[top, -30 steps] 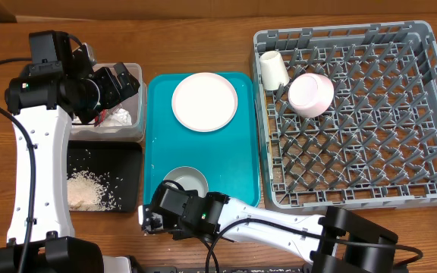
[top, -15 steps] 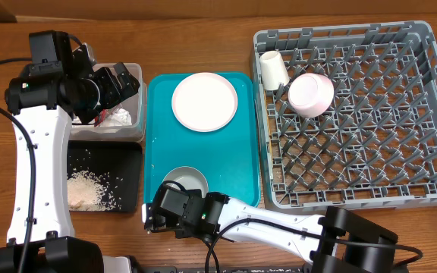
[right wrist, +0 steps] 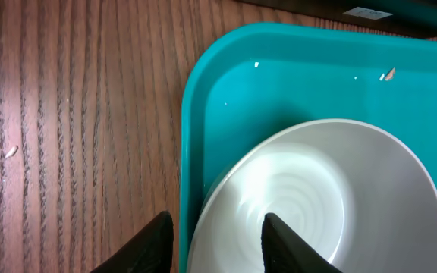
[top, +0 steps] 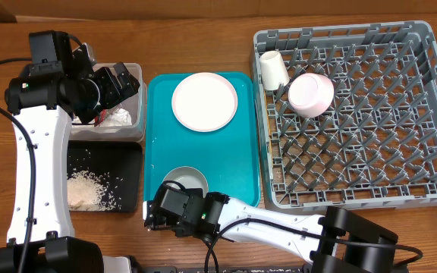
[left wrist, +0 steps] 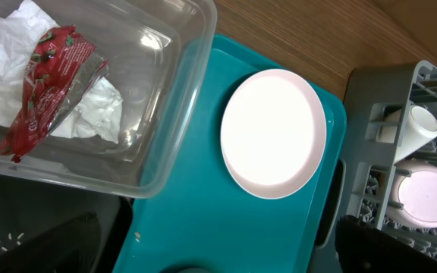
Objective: Sort waste into correct bins and load items into the dishwasher
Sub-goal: 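Lower the right gripper onto the small bowl's near rim and close, then hold the small white bowl rim with the right gripper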
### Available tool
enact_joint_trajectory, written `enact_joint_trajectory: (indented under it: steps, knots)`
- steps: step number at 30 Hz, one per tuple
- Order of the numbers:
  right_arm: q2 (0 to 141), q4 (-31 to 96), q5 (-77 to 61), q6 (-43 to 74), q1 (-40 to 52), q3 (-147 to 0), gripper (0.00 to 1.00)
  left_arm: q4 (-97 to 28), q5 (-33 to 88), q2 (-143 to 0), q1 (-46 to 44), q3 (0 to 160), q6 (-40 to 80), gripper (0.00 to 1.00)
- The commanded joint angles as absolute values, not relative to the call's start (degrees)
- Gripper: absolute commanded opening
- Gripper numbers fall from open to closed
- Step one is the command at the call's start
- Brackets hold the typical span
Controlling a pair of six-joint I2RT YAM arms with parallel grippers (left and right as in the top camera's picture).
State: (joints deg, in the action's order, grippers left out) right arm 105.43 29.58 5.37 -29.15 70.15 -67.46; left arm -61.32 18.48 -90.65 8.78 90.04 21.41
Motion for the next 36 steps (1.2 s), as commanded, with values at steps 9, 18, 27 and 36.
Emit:
enact_joint_trajectory:
  steps: [9, 18, 27, 36]
  knots:
    - [105.58, 29.45, 5.72, -28.49, 70.0, -67.55, 0.45, -61.25, 18.9, -90.76, 8.97, 90.63, 20.75, 1.0]
    - [105.56, 29.65, 5.72, -28.51, 70.02, -67.55, 0.14, -61.25, 18.9, -90.74, 8.97, 90.63, 20.75, 1.0]
    - [105.56, 29.65, 5.74, -28.53, 70.02, -67.55, 0.06, -61.25, 18.9, -90.76, 8.97, 90.63, 20.75, 1.0]
    - [105.56, 29.67, 5.76, -28.56, 70.02, -67.55, 0.04, -61.25, 18.9, -90.76, 8.97, 90.63, 20.75, 1.0]
